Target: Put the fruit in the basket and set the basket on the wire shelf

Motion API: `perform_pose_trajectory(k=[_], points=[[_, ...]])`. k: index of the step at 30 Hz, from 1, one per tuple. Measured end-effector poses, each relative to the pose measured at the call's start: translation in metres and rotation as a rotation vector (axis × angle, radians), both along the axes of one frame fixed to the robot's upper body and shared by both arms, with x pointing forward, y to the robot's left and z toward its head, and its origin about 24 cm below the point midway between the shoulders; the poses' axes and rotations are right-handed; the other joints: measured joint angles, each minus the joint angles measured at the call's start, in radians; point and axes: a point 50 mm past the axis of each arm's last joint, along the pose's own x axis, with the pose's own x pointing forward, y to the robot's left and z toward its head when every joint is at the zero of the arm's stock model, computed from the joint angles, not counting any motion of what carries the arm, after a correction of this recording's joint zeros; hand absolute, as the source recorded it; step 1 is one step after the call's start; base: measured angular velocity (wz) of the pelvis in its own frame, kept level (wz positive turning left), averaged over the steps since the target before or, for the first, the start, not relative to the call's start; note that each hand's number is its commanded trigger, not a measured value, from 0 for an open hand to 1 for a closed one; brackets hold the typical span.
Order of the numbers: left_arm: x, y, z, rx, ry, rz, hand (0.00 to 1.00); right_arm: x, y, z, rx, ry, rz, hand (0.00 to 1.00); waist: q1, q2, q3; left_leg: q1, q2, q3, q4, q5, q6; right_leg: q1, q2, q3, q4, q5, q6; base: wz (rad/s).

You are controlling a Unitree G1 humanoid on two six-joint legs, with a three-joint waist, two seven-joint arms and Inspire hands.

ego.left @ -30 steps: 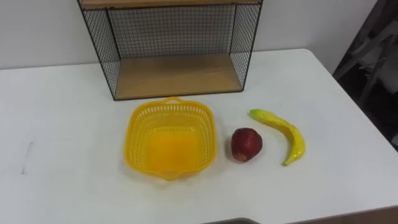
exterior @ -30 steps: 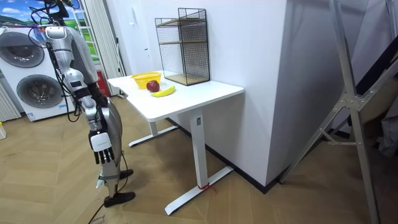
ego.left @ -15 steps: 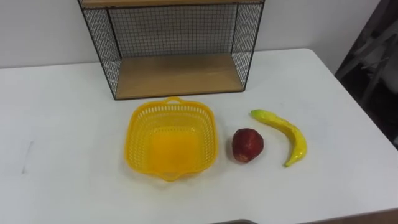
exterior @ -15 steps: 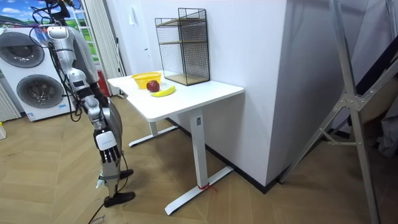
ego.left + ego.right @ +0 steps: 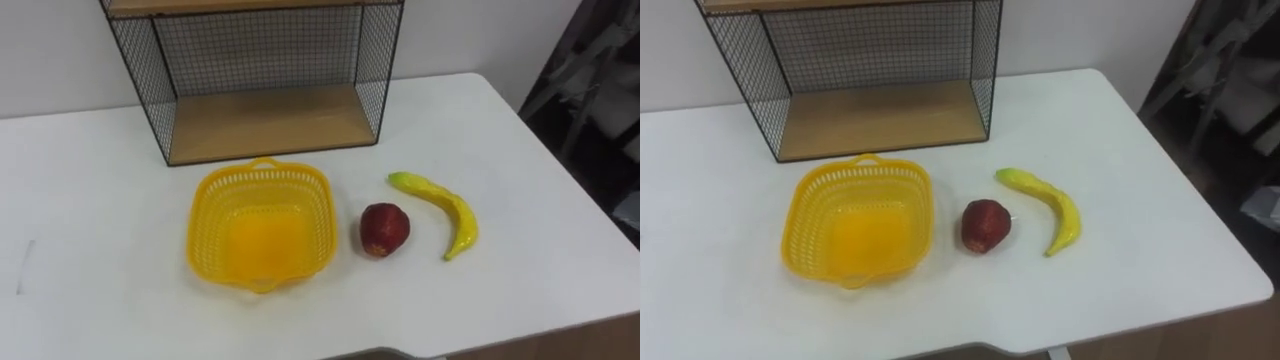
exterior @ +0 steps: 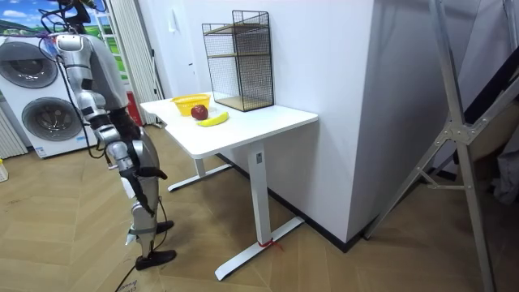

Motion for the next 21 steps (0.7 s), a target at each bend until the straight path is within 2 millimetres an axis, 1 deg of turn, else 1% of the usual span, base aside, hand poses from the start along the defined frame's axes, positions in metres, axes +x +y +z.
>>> perform_pose_trajectory(k=[2,3,6,8,10,11,13,14,16,17,19,20,21], points=[[-0.002,0.005,0.003,0.03,-0.028,0.026,0.0,0.009,-0.011,0.007,-0.042,-0.068,-0.139,0.0,-0.011,-0.002,-0.0003,-0.001,0.0,-0.001,0.0,0.0,0.0,-0.001,0.0,-0.002,0.001,0.0,0.0,0.0],[-0.002,0.008,0.004,0.041,-0.041,0.04,0.0,0.014,-0.018,0.011,-0.071,-0.104,-0.197,0.0,-0.021,-0.005,-0.0022,-0.001,-0.001,-0.001,0.0,0.0,0.0,0.0,-0.001,-0.002,-0.001,0.0,0.0,0.0],[-0.002,0.011,0.005,0.061,-0.055,0.067,0.0,0.02,-0.032,0.021,-0.119,-0.131,-0.344,0.0,-0.026,-0.012,-0.0081,-0.002,-0.002,0.0,-0.002,0.0,0.0,-0.001,0.0,0.005,-0.003,-0.001,0.001,-0.01],[-0.004,0.012,0.005,0.071,-0.051,0.067,0.0,0.026,-0.041,0.029,-0.169,-0.125,-0.367,0.0,-0.031,-0.013,-0.0086,0.0,-0.003,0.001,-0.003,0.0,0.0,-0.002,0.0,0.015,-0.002,-0.001,0.001,-0.02],[-0.004,0.013,0.006,0.084,-0.054,0.068,0.0,0.041,-0.052,0.044,-0.239,-0.145,-0.359,0.0,-0.046,-0.017,-0.0088,0.002,-0.004,0.003,-0.01,0.001,0.001,-0.004,-0.001,0.017,-0.002,-0.001,0.001,-0.02],[-0.004,0.013,0.006,0.088,-0.054,0.067,0.0,0.044,-0.055,0.049,-0.261,-0.153,-0.351,0.0,-0.046,-0.017,-0.0086,0.002,-0.004,0.005,-0.011,0.001,0.001,-0.006,-0.001,0.017,-0.002,-0.001,0.001,-0.08],[0.0,0.014,0.007,0.095,-0.072,0.053,0.0,0.062,-0.068,0.072,-0.405,-0.145,-0.273,0.0,-0.043,-0.019,-0.0078,-0.008,-0.004,0.011,-0.015,0.002,0.002,-0.022,-0.001,0.024,0.005,-0.001,0.002,-0.1],[0.001,0.014,0.008,0.095,-0.078,0.052,0.0,0.068,-0.07,0.08,-0.445,-0.15,-0.258,0.0,-0.043,-0.018,-0.0078,-0.009,-0.004,0.014,-0.015,0.002,0.002,-0.027,-0.001,0.027,0.007,-0.002,0.003,-0.14],[0.005,0.015,0.008,0.099,-0.092,0.045,0.0,0.094,-0.08,0.115,-0.631,-0.187,-0.187,0.0,-0.044,-0.016,-0.0072,-0.012,-0.004,0.022,-0.013,0.002,0.002,-0.04,-0.001,0.038,0.014,-0.002,0.003,-0.13],[0.006,0.015,0.008,0.099,-0.094,0.042,0.0,0.099,-0.082,0.124,-0.679,-0.192,-0.171,0.0,-0.043,-0.016,-0.0073,-0.013,-0.005,0.023,-0.014,0.002,0.003,-0.041,-0.001,0.038,0.015,-0.002,0.003,-0.05],[0.006,0.014,0.008,0.098,-0.091,0.023,0.0,0.115,-0.085,0.159,-0.879,-0.231,-0.109,0.0,-0.038,-0.017,-0.0073,-0.017,-0.005,0.023,-0.015,0.002,0.003,-0.044,-0.001,0.039,0.016,-0.002,0.003,0.0],[0.006,0.014,0.008,0.097,-0.09,0.021,0.0,0.119,-0.085,0.166,-0.918,-0.242,-0.095,0.0,-0.037,-0.018,-0.0077,-0.021,-0.004,0.023,-0.015,0.002,0.003,-0.044,-0.001,0.039,0.016,-0.002,0.003,0.0],[0.006,0.014,0.008,0.097,-0.092,0.015,0.0,0.126,-0.083,0.18,-0.987,-0.28,-0.073,0.0,-0.031,-0.02,-0.0052,-0.025,-0.004,0.023,-0.015,0.003,0.003,-0.049,0.0,0.039,0.017,-0.002,0.003,0.0]])
